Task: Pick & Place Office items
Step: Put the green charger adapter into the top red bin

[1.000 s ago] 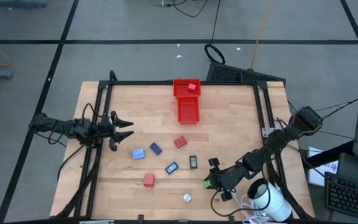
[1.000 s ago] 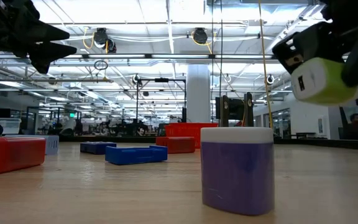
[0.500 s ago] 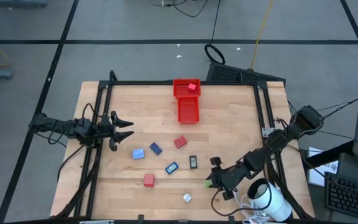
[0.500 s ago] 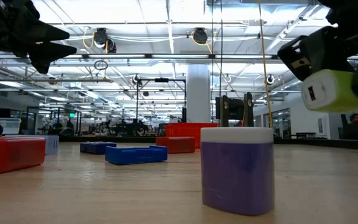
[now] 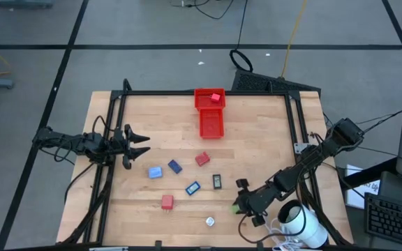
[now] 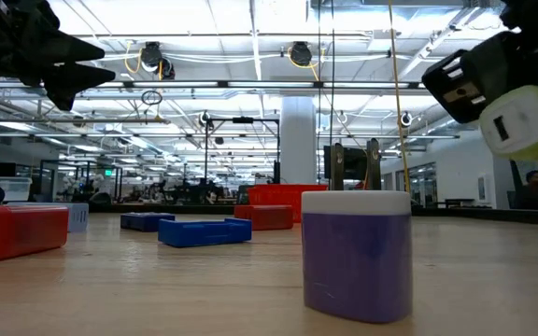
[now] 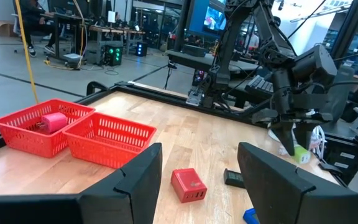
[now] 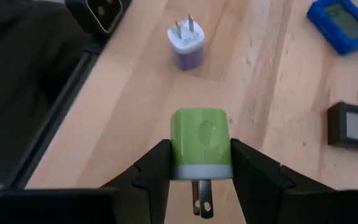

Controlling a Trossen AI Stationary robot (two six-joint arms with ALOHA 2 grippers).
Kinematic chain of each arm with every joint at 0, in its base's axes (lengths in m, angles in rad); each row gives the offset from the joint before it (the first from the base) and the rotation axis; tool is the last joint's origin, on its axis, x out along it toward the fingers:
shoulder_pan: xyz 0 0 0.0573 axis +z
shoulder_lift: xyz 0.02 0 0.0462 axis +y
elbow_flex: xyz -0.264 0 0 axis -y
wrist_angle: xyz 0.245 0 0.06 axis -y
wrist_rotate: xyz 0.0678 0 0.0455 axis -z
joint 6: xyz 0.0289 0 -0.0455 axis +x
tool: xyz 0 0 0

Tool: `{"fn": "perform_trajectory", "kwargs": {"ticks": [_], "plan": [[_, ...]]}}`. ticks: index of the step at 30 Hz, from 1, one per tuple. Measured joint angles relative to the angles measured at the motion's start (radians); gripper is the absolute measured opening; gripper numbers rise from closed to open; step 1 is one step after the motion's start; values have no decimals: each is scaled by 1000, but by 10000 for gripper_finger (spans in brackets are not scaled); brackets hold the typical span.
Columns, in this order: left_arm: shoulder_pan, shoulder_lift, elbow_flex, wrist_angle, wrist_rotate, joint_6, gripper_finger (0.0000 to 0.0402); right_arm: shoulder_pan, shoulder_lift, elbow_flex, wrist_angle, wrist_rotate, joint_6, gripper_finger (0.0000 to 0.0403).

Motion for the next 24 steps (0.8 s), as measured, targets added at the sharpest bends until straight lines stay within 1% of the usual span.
{"fn": "perform_trajectory", "kwargs": {"ticks": [6,8,12,14,18,24], "plan": [[0,0,0,0,0,0,214,0,0,0,68,-26,-42,137],[0,0,0,0,0,0,214,0,0,-9,122,-36,-58,137],[0,0,0,0,0,0,214,-1,0,-55,253,-89,-92,137],[0,0,0,0,0,0,214,-1,0,-73,288,-105,-94,137],[0,0,0,0,0,0,214,-1,0,-90,316,-105,-94,137],[0,0,0,0,0,0,214,-1,-1,-92,313,-107,-108,137]]}}
